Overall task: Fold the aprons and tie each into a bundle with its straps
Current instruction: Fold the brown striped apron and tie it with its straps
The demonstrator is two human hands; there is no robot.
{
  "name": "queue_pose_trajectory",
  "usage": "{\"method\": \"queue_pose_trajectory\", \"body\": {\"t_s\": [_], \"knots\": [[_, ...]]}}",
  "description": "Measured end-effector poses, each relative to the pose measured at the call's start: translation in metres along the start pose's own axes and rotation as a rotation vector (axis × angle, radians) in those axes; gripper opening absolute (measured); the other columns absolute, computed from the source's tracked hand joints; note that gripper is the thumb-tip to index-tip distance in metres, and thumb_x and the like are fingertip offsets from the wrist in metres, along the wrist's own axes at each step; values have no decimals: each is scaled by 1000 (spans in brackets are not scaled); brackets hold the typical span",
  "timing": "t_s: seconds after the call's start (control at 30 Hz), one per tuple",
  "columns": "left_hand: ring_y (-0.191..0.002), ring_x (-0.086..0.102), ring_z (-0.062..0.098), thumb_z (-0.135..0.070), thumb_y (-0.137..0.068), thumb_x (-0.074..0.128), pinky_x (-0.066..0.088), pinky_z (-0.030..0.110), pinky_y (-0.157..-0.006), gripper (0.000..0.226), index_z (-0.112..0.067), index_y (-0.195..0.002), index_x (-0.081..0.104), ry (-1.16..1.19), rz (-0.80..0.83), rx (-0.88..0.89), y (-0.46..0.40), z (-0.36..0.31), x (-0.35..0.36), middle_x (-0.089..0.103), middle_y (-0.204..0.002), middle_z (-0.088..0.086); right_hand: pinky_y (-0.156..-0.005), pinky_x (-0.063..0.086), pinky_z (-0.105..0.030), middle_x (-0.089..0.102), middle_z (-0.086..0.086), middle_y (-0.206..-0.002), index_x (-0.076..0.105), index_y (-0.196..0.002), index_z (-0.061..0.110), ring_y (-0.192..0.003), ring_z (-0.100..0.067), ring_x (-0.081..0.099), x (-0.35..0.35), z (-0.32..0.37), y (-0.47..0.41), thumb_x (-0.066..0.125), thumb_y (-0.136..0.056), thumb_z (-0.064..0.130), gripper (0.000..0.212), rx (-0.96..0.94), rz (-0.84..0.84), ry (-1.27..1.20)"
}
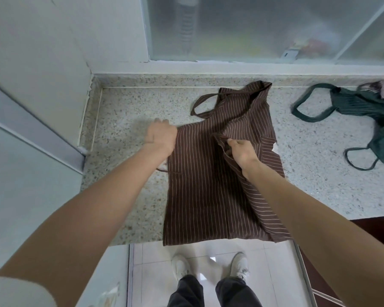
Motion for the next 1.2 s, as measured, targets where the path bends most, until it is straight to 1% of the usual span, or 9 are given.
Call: {"method": "queue_pose_trajectory", "body": {"t_s": [0.13,0.27,0.43,0.63,0.73,0.83,0.93,1.1,1.2], "knots": [[-134,24,29,-7,-82,59,28,41,-107,54,-5,-134,44,-200,-142,-214,4,29,-14,25,-146,16,-62,44,-29,56,-4,-65,64,-84,8,-59,-18,50,5,1,5,39,-100,27,36,15,28,-21],[-145,-2,32,-6,-80,66,9,55,-113,68,-2,-139,33,14,-193,-438,24,40,8,-4,-156,18,-45,40,-21,59,-2,-60,64,-86,12,-41,-9,48,8,-11,10,37,-102,26,34,60,70,-62],[-141,8,32,-24,-88,61,17,47,-112,68,-7,-144,26,366,-13,-402,34,23,45,3,-153,18,-45,47,-24,63,-7,-67,57,-114,12,-38,-10,50,19,-24,14,35,-103,25,28,120,149,-148],[-133,32,35,-8,-93,52,36,39,-105,72,-27,-150,12,725,181,-343,33,18,79,4,-153,20,-51,44,-23,63,-6,-70,54,-121,15,-46,-12,49,22,-28,11,36,-102,28,30,139,147,-114],[-119,48,31,-14,-94,50,43,36,-101,55,-28,-144,31,670,326,-102,31,-5,96,24,-146,18,-50,43,-22,62,-4,-70,59,-118,11,-49,-12,47,22,-25,6,48,-97,36,34,92,130,-16],[-119,44,28,-14,-94,50,43,36,-99,42,-10,-135,41,537,296,-109,27,2,98,35,-136,15,-35,36,-17,59,-4,-71,54,-121,9,-45,-9,44,32,-23,4,65,-88,20,36,39,177,115],[-126,37,29,-13,-94,51,36,36,-104,34,0,-125,51,348,260,-184,25,21,97,33,-139,15,-32,33,-16,62,-8,-79,34,-142,12,-47,-10,45,37,-24,-4,63,-87,8,63,25,156,284],[-143,6,40,-14,-94,49,7,46,-117,62,7,-144,18,133,304,-334,34,41,101,7,-153,29,-61,55,-30,57,-11,-113,26,-145,22,-70,-18,60,43,-13,-11,59,-91,21,63,-102,82,466],[-145,0,35,-18,-93,51,2,45,-116,62,0,-143,20,158,142,-200,22,23,84,4,-155,25,-87,52,-41,41,-12,-121,37,-139,21,-102,-30,55,50,0,-10,52,-95,23,46,-269,6,761]]}}
Point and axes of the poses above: each hand's wrist, its own y-axis away from the middle knuckle, its own x-axis out of the palm, z = x × y, the point moved 10 cm from there along -y, towards the middle knuckle
